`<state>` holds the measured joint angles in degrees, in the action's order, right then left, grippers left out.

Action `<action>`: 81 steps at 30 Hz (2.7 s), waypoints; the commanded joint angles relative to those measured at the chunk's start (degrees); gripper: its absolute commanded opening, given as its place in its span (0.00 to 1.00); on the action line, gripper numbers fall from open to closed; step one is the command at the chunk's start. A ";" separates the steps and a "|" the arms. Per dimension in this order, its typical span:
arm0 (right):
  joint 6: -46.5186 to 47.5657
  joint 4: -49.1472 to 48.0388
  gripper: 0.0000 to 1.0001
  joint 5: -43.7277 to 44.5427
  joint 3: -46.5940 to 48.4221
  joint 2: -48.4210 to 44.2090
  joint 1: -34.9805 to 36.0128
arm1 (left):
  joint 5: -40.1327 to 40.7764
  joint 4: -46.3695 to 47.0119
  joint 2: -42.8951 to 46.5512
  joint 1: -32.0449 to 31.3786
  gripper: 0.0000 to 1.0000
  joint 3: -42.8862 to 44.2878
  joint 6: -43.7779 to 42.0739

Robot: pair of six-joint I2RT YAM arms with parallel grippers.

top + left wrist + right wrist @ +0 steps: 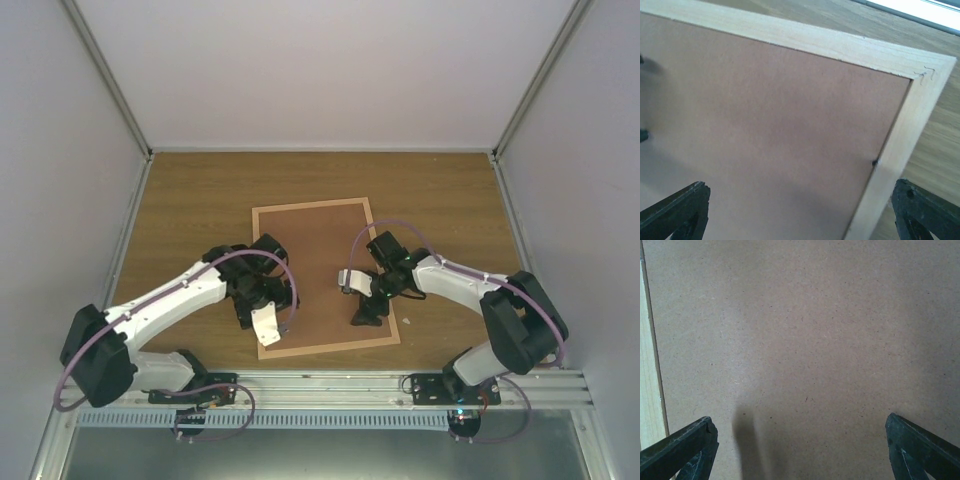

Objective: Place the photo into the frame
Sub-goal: Install the photo frame at the center of the board.

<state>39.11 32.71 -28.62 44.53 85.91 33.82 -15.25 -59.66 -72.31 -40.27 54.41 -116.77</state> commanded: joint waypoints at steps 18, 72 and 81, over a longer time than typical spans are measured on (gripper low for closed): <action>-1.23 -0.50 0.92 1.99 -1.31 1.37 -0.77 | 1.43 12.63 -6.33 -3.32 0.99 -6.31 -3.97; -1.32 0.14 0.93 0.67 -0.93 4.44 -1.39 | 3.62 16.32 -10.35 -0.60 0.98 -6.72 -6.71; -1.41 0.11 0.93 0.63 -0.93 4.52 -1.39 | 3.73 15.67 -10.42 -0.60 0.98 -6.61 -6.99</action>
<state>38.70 32.32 -30.68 44.91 87.46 32.56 -12.10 -45.82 -82.11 -41.15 47.99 -119.11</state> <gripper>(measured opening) 0.927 0.979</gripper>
